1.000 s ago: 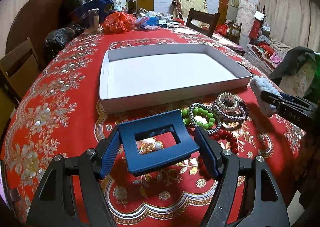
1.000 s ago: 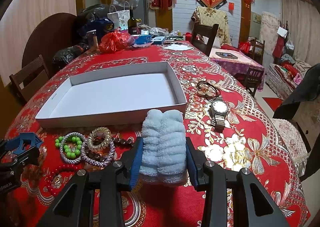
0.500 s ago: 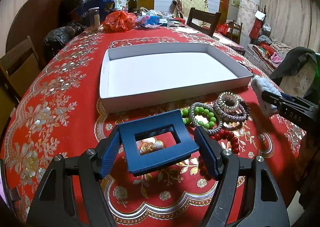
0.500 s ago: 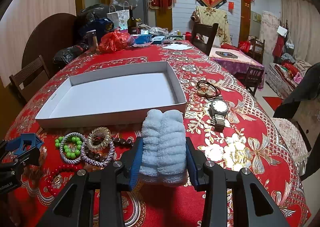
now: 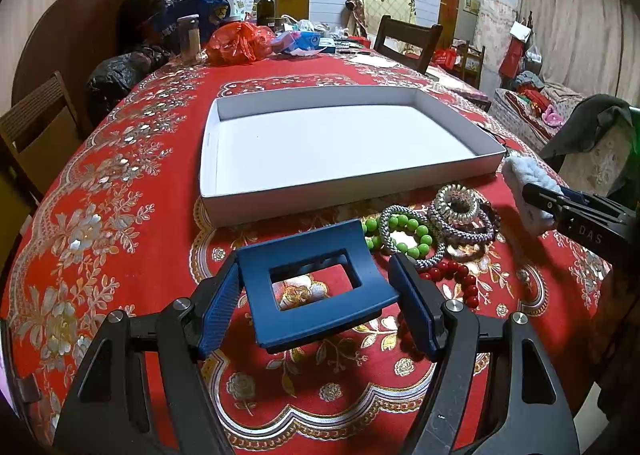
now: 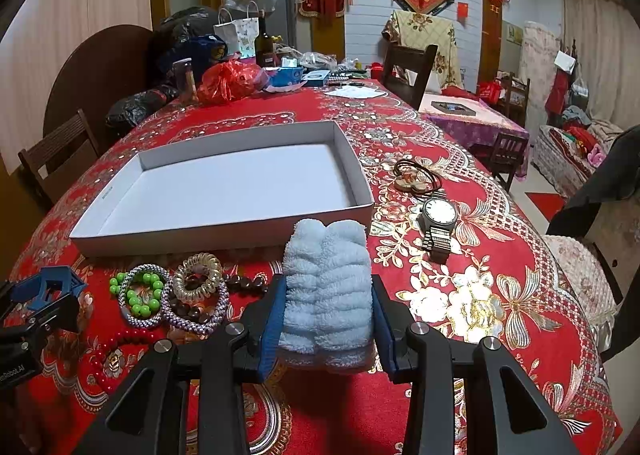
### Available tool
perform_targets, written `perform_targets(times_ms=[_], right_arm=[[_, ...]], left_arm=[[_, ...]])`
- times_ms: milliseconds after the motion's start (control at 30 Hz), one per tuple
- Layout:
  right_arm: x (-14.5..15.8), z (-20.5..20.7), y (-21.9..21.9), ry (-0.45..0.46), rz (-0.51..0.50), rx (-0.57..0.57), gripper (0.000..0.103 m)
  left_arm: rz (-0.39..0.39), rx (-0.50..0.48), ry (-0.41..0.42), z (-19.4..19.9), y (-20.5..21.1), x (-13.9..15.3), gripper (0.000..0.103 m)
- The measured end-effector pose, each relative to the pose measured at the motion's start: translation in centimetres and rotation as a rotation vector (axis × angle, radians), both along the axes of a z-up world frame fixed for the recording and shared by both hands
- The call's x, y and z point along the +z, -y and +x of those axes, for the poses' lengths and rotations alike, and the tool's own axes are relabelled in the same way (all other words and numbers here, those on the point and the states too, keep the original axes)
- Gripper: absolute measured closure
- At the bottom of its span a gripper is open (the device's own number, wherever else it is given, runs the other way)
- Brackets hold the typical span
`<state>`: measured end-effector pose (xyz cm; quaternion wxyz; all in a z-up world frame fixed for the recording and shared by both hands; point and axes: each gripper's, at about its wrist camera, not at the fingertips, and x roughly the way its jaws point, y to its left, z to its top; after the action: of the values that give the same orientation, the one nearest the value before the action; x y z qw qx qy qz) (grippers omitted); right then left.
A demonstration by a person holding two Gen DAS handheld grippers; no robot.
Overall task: Organize jewelry
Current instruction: 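Hold the blue clip and grey hair tie raised above the table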
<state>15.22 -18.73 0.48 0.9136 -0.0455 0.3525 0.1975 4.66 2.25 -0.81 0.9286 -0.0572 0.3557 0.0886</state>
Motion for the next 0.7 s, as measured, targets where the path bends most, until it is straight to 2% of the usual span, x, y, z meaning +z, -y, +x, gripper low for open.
perform_targets(times_ms=[700], right_arm=[[-0.16,0.08,-0.06,-0.006,-0.005,0.002,0.065]], left_arm=[[-0.001,0.003,-0.001,-0.04,-0.12,-0.11,0.03]])
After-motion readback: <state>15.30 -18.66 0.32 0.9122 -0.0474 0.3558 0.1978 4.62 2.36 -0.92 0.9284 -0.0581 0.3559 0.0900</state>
